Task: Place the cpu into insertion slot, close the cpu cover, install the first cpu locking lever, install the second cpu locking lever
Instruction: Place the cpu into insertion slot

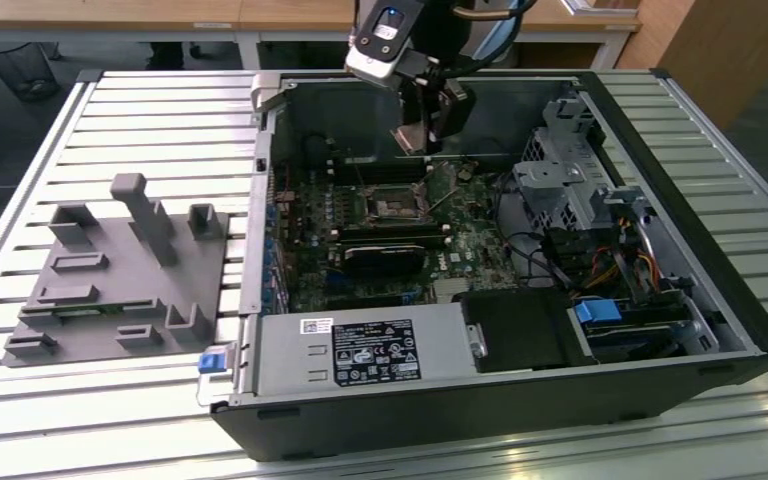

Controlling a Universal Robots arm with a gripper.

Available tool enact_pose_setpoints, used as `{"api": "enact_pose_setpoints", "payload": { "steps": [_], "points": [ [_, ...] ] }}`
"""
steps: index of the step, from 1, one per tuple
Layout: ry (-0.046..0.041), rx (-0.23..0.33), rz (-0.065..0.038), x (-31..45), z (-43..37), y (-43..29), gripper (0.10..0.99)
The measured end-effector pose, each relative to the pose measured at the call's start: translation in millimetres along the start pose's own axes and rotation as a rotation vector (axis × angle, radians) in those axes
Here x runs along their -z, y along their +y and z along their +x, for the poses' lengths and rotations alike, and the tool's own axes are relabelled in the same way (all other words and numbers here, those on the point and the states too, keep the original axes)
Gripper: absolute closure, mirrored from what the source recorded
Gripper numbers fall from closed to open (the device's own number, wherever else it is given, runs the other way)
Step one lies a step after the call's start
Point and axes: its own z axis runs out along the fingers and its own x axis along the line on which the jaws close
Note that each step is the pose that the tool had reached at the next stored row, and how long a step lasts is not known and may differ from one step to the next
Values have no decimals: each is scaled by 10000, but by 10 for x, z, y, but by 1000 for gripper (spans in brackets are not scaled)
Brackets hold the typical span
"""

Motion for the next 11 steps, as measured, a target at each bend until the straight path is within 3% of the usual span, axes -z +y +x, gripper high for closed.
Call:
{"api": "enact_pose_setpoints", "payload": {
  "steps": [11],
  "points": [
    [-15, -171, -3, -17, 0, -2, 545]
  ]
}}
